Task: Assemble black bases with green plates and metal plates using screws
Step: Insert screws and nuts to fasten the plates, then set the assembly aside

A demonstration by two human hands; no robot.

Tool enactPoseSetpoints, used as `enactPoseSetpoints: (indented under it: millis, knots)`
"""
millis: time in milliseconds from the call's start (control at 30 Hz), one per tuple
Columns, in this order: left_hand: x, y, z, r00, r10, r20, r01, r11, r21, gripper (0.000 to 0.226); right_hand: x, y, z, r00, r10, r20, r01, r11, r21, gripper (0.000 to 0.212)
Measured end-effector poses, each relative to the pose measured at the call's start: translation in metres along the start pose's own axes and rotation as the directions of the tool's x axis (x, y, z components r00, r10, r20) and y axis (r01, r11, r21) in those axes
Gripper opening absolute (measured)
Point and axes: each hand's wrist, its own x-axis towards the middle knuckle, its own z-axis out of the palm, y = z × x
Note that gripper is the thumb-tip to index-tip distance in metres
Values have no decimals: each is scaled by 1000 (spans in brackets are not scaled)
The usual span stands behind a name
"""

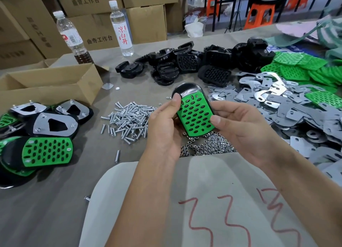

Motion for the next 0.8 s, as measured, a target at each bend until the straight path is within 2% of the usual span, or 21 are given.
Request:
enactPoseSetpoints:
  millis: [67,167,267,367,467,567,633,800]
  knots:
    - [-1,0,0,999,6,40,-5,1000,-21,33,-1,-2,-4,1000,-9,15,9,1000,-11,46]
    - [1,0,-2,996,-62,59,64,998,-27,29,-3,-3,-4,997,-26,71,27,1000,-14,43]
    - [3,3,-3,993,-111,30,112,993,-28,37,-3,-2,-2,994,-47,98,50,998,-32,40]
    - [2,2,-1,999,-14,-31,16,999,51,26,0,0,-1,998,-17,55,20,998,-54,33]
    - [2,-6,3,979,171,-107,-145,965,220,27,4,2,0,996,20,-90,-34,988,-149,17]
    - [-1,-15,9,961,276,-37,-241,892,382,26,4,3,1,991,26,-133,-54,976,-212,30]
    - [-2,-17,10,963,270,9,-250,878,409,24,2,0,2,994,2,-109,-18,988,-151,28]
    - [-3,-18,12,981,195,14,-191,941,278,34,-1,-3,1,991,-45,-122,31,993,-116,26]
